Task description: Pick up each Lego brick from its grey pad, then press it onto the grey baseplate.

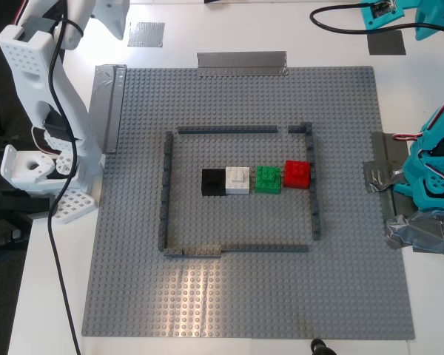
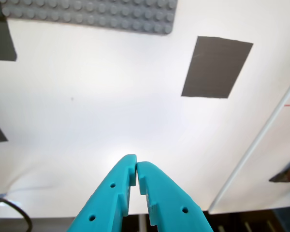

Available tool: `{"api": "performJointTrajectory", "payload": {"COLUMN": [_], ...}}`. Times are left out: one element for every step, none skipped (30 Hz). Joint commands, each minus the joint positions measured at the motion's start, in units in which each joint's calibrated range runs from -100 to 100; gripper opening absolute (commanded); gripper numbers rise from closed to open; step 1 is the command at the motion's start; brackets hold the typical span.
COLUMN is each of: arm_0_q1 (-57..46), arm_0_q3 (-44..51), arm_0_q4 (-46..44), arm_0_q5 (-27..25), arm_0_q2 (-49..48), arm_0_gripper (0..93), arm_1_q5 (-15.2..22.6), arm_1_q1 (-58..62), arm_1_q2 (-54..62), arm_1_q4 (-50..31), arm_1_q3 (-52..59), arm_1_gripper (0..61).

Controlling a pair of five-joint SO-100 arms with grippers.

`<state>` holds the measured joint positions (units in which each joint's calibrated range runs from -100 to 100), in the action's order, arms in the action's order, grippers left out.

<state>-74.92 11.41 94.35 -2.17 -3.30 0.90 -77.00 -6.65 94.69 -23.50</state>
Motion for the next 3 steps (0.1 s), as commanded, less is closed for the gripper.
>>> {"api": "performJointTrajectory", "payload": {"arm_0_q1": [-0.13,-0.13,-0.13], "arm_0_q3": [0.64,0.64,0.73], "arm_0_q4": [0.12,0.12,0.12], "arm_0_q5": [0.39,0.39,0.39], "arm_0_q2": [-1.0,-1.0,-1.0], "arm_0_gripper": [0.0,0.0,0.0], "arm_1_q5": [-0.29,-0.29,-0.29], "arm_1_q1": [-0.8,-0.87,-0.87], "arm_1_q2": [0.55,0.38,0.3], "arm_1_q4": [-0.06,-0.06,-0.06], "arm_1_q3": [-4.35,-4.54,-4.54], "arm_1_gripper": [0.1,0.1,0.1]}}
